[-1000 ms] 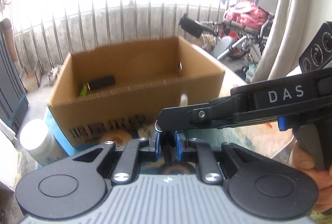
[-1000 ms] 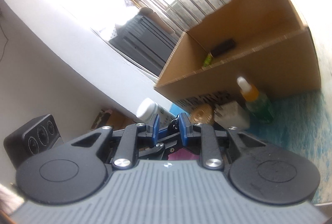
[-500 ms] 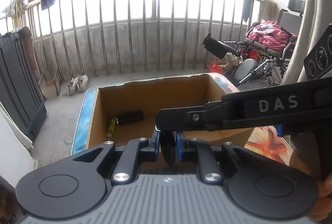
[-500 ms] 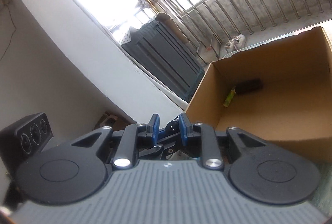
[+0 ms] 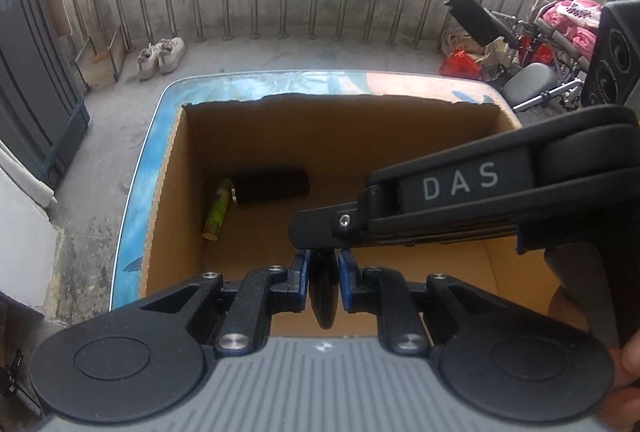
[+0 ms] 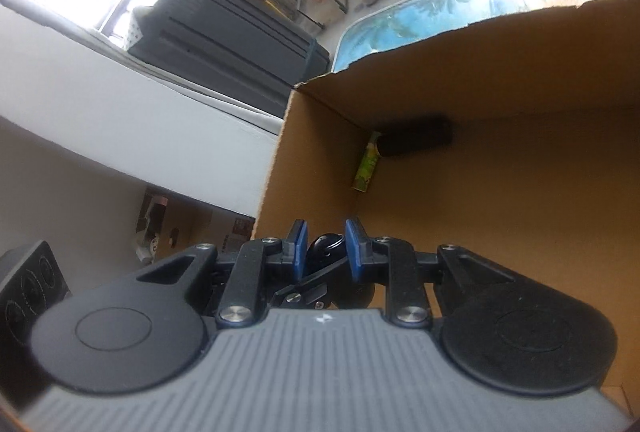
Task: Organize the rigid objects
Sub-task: 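Carry the small black item into the box and open the right tool, then withdraw the right tool from the box back over the table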
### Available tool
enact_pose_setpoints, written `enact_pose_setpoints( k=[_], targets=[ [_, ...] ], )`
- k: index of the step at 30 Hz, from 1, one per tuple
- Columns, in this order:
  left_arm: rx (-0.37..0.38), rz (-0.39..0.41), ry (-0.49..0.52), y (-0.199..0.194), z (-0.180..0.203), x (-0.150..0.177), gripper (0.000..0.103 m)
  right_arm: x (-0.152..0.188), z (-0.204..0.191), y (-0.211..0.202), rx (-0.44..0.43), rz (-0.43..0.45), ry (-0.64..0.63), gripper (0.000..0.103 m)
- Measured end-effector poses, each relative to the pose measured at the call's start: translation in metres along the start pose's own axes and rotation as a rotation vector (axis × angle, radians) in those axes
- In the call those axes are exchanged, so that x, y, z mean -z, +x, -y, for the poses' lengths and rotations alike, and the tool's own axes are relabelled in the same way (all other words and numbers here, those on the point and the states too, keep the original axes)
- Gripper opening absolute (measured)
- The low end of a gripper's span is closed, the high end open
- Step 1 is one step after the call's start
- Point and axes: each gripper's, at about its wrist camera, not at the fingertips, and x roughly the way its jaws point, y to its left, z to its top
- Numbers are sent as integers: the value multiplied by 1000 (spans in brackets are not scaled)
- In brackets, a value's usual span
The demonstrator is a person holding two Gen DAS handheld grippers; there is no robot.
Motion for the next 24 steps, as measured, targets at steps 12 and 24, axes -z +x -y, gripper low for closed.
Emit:
enact_pose_setpoints(
  k=[12,24],
  targets=[
    [-53,-81,-120,44,-19,-28,26,-34,25,58,30,-22,95,27],
    [-45,85,-105,1,-10,-18,46,-15,30,-8,-43,114,36,28]
  ],
)
